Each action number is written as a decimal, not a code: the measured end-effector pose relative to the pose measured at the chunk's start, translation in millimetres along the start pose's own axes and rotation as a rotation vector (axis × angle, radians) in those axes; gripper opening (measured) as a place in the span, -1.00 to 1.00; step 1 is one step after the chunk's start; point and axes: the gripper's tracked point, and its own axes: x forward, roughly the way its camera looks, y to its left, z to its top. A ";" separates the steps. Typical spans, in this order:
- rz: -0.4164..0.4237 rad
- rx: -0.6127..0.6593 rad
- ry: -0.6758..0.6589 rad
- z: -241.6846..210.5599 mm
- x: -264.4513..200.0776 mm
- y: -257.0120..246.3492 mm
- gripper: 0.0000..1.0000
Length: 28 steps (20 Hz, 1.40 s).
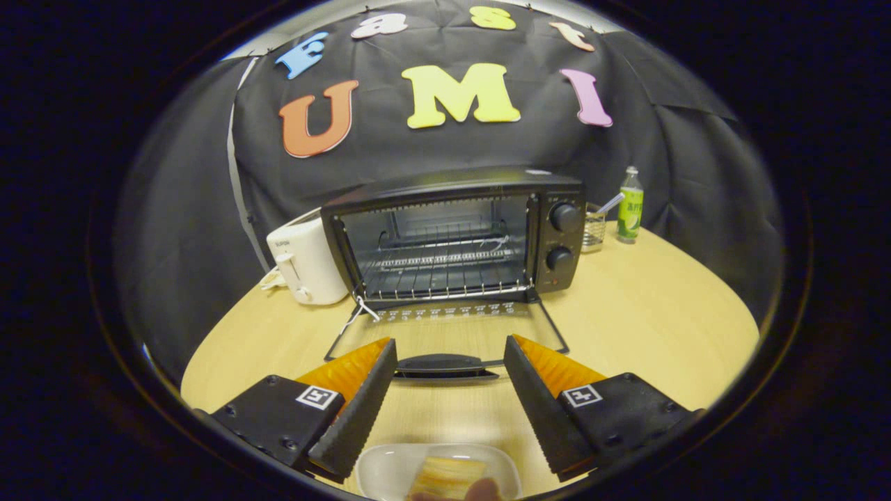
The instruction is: Open the toaster oven, put the food inside, and close the toaster oven door.
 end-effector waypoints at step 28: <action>0.075 -0.045 0.315 -139.0 -89.9 16.2 0.99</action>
